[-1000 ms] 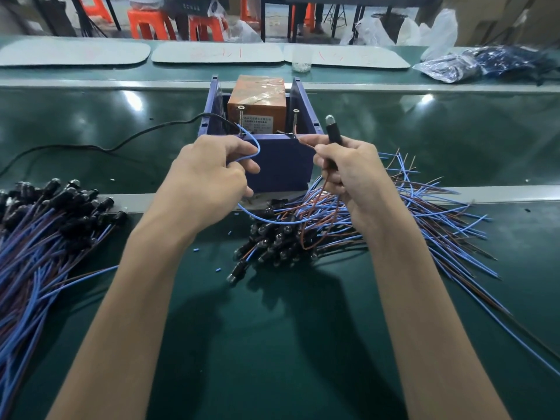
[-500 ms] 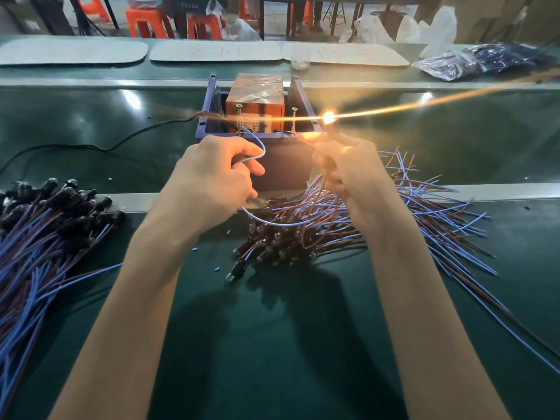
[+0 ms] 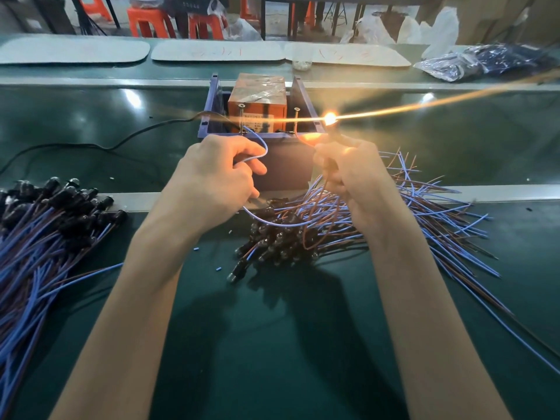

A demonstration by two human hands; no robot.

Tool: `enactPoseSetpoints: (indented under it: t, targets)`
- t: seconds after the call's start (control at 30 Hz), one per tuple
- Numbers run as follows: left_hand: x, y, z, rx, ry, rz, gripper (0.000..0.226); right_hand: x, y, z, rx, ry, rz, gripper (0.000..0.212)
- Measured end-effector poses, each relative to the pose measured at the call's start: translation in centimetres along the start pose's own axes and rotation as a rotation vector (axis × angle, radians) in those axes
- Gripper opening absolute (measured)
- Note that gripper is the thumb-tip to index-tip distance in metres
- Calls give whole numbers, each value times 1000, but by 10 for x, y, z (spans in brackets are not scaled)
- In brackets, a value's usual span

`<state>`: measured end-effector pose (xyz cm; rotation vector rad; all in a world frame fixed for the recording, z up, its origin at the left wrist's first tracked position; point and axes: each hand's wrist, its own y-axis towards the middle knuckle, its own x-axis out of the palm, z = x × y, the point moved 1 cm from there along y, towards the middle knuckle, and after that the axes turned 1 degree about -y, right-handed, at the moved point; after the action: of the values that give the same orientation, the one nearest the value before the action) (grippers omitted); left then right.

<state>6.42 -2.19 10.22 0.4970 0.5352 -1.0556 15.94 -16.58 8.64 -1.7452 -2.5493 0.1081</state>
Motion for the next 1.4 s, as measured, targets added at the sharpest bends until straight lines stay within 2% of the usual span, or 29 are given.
enactPoseSetpoints:
  t: [0.27,0.57,0.67,0.77,0.83,0.93,1.07,1.23,1.4]
  targets:
    - [4,0,-2,-8,-26,-25,44,0,1,3,-3,14,-6,20]
    - [5,-2,0,16,-110,-101,44,0,0,-2,-19,20,-37,29]
    - [1,-1,-3,17,-82,-120,39,1,-2,-7,-28,-186,47,24]
    - [-5,1,-8,4,-65,-123,35,0,-6,-12,-82,-463,121,44]
    - [-10,1,-12,-17,-48,-137,33,-3,-10,-18,-128,-508,147,43]
    - [-16,2,-20,-81,-8,-195,28,-7,-15,-26,-145,-339,148,41]
    - [-22,5,-32,-162,177,-318,25,-12,-24,-35,-175,-59,135,39]
    - [-36,1,-52,-264,446,-484,18,-20,-30,-48,-276,262,241,36]
    - [-54,-1,-72,-426,688,-476,38,-20,-31,-58,-367,461,259,31]
